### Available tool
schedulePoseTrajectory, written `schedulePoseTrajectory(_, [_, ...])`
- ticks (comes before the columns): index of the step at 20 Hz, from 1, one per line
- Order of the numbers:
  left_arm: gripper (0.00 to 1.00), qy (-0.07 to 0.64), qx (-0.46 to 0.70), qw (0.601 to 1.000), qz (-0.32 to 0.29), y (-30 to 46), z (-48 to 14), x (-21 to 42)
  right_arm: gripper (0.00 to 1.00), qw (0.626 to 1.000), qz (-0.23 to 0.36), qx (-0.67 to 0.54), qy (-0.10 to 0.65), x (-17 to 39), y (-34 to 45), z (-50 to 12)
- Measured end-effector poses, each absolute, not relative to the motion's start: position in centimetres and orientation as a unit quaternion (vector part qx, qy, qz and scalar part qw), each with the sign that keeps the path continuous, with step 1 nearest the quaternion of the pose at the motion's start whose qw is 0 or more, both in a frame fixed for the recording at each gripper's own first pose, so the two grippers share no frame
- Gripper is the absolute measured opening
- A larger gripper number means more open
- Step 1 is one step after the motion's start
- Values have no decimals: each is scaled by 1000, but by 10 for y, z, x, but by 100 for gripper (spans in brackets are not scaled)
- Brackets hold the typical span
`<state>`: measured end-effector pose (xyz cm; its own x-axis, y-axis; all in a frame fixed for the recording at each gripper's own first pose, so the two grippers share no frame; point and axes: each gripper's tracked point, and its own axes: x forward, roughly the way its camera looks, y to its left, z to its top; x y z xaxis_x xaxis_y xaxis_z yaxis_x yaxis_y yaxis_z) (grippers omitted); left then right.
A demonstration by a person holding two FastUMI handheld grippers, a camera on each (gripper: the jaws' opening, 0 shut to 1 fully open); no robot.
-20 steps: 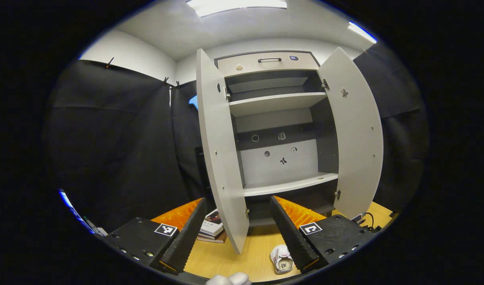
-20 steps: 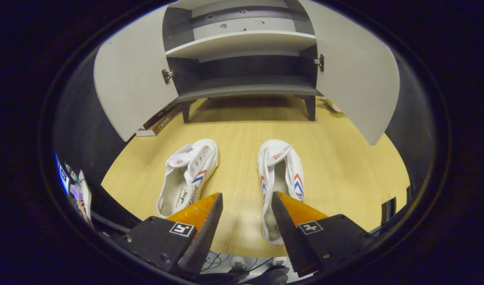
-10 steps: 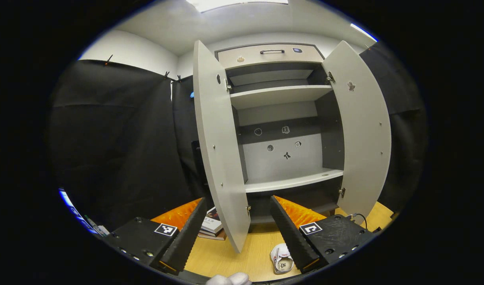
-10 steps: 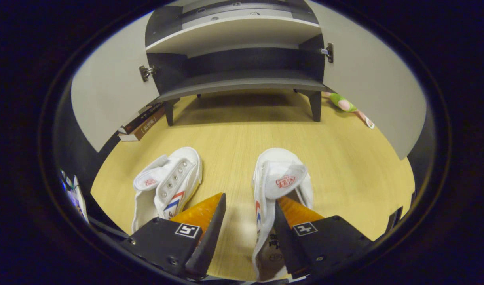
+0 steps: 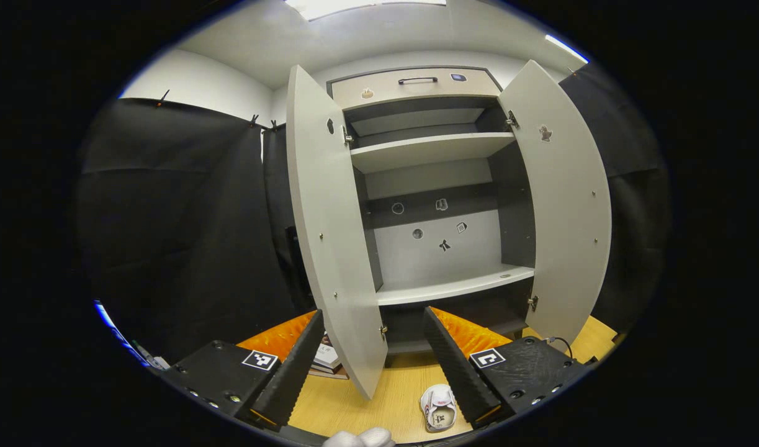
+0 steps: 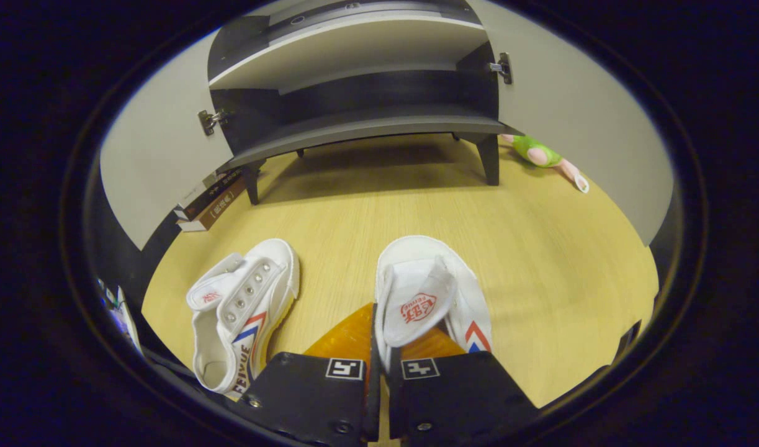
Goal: Grab one shoe with the right hand and put it into the shoe cabinet, grab the other shoe with the left hand and put it into the shoe cabinet; then close the right door with the right hand and the left door with the left hand.
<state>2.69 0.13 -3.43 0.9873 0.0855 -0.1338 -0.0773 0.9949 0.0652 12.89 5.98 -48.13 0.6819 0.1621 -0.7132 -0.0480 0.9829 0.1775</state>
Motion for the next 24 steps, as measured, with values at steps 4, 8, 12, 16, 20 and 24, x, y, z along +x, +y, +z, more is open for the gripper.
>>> schedulePoseTrajectory(4, [100,63,29,997,35,-1,-31,25,6,914,66,75,393,126,57,-465])
schedulePoseTrajectory(8, [100,55,23,998,33,2,-29,20,6,930,76,55,356,125,62,-416])
schedulePoseTrajectory(12, [100,49,17,998,26,11,-30,13,6,948,77,59,304,132,69,-337])
schedulePoseTrajectory(16, [96,34,16,999,25,28,-32,6,6,964,83,65,246,144,84,-245])
schedulePoseTrajectory(20, [96,37,14,999,19,37,-44,2,6,977,87,55,185,168,95,-157])
schedulePoseTrajectory(24, [96,40,3,999,29,44,-53,6,6,987,91,41,127,215,105,-82])
